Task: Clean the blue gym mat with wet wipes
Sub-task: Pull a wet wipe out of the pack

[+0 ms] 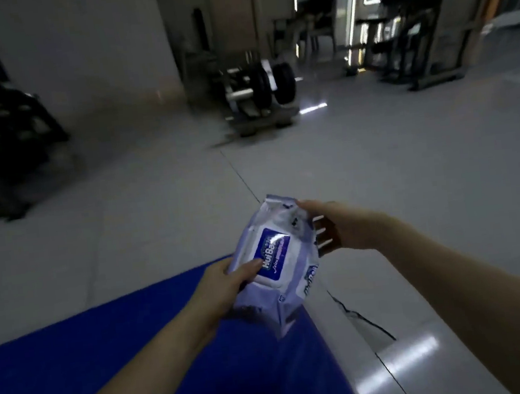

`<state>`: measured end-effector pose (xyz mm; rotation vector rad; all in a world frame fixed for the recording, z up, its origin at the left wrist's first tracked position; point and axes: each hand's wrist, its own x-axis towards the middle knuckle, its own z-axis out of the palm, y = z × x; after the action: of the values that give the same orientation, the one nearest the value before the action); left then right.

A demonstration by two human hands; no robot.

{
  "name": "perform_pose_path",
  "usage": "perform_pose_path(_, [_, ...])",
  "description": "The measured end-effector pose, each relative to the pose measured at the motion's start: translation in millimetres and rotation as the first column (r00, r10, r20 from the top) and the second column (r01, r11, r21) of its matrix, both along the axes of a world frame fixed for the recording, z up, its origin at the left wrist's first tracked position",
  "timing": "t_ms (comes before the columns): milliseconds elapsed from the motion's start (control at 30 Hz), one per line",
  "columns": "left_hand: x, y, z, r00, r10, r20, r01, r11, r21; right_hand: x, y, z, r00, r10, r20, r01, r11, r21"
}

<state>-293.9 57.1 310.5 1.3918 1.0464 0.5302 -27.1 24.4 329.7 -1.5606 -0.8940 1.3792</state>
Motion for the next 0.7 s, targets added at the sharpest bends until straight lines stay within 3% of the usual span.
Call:
perform_pose_path(100, [-46.2,-17.7,47.1,0.985,0.127,0.12,-0.133,0.99,0.039,-69.0,-9.7,47.6,0.993,0.117,-0.021,-0.114,0.985,0.128])
perform_pose_path(200, [-81.7,-31.3,79.1,0.962,0.202,0.183,-0.204,0.979,-0.009,-133.4,-23.9,74.6,0.981,0.005,-0.196,0.034,0.981,0.193])
perform_pose_path(300, [-101.2,-37.5,96.8,0.972,0.168,0.164,-0.171,0.985,0.003,-168.5,-34.8,76.7,0.931,-0.082,-0.357,0.149,0.975,0.163])
perform_pose_path(333, [-104.3,-38.7,99.9,0.977,0.184,0.111,-0.192,0.979,0.07,-174.1,-37.4,71.8,0.91,-0.111,-0.399,0.185,0.971,0.153])
perform_pose_path(400, [-107.0,-38.2,101.4,0.953,0.287,-0.098,-0.234,0.902,0.364,-179.2,-41.4,58.2,0.866,-0.171,-0.471,0.261,0.956,0.134])
perform_pose_path(467, [-106.8,-41.2,101.2,0.863,0.431,-0.265,-0.138,0.705,0.696,-179.8,-41.8,44.6,0.836,-0.208,-0.508,0.304,0.946,0.113])
perform_pose_path(500, [-105.3,-44.6,100.7,0.838,0.454,-0.303,-0.049,0.617,0.786,-180.4,-40.3,38.5,0.825,-0.224,-0.518,0.317,0.944,0.097])
perform_pose_path(567, [-99.7,-51.4,98.0,0.816,0.44,-0.374,0.079,0.557,0.827,-186.7,-35.7,32.3,0.823,-0.224,-0.522,0.306,0.949,0.074])
perform_pose_path(700, [-91.3,-59.0,86.7,0.728,0.522,-0.444,0.12,0.54,0.833,-204.6,-26.9,25.2,0.849,-0.118,-0.515,0.2,0.974,0.107])
